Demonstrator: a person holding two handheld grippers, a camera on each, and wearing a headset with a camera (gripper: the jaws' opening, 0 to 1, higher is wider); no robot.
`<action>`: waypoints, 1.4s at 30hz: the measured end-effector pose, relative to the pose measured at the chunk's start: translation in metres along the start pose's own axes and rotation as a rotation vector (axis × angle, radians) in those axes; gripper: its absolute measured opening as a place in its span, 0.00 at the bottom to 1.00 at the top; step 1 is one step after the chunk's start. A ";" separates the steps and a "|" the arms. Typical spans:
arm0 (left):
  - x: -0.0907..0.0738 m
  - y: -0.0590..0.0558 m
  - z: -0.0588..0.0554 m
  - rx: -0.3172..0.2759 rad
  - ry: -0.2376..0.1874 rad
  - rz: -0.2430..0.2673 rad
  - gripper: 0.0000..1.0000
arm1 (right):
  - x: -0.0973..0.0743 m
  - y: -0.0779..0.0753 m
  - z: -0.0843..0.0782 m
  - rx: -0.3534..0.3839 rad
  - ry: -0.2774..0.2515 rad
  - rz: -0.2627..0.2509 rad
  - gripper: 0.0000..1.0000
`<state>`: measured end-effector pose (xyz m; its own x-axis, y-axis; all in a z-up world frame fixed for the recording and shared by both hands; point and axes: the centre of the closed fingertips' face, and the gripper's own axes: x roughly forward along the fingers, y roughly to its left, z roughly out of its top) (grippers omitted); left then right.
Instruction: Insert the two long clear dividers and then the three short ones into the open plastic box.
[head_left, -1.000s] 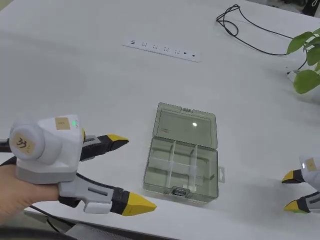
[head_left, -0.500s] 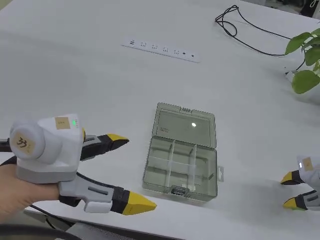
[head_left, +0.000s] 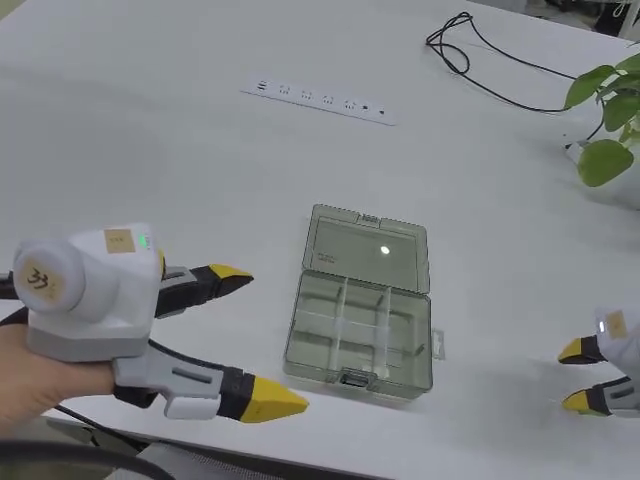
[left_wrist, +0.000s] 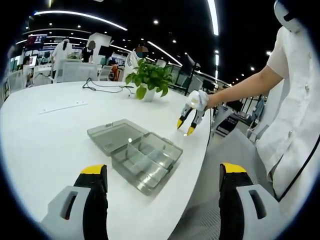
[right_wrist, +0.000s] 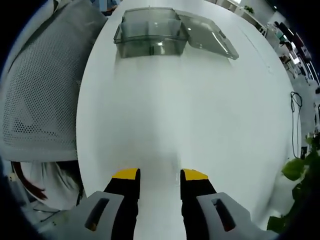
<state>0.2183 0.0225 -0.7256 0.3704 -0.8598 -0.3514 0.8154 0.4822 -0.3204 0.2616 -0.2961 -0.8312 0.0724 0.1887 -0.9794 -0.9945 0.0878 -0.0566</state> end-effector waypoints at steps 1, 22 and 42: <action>0.000 0.000 0.001 -0.001 -0.003 0.000 0.95 | -0.003 0.000 0.004 -0.002 -0.011 -0.008 0.33; 0.008 -0.006 0.031 -0.054 -0.043 -0.003 0.86 | -0.070 -0.003 0.101 -0.053 -0.195 -0.162 0.33; 0.040 -0.032 0.078 -0.301 -0.102 -0.081 0.57 | -0.120 0.017 0.184 -0.125 -0.287 -0.240 0.33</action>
<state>0.2412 -0.0402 -0.6608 0.3646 -0.9025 -0.2294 0.6818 0.4265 -0.5943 0.2497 -0.1376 -0.6790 0.3042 0.4443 -0.8427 -0.9471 0.0461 -0.3176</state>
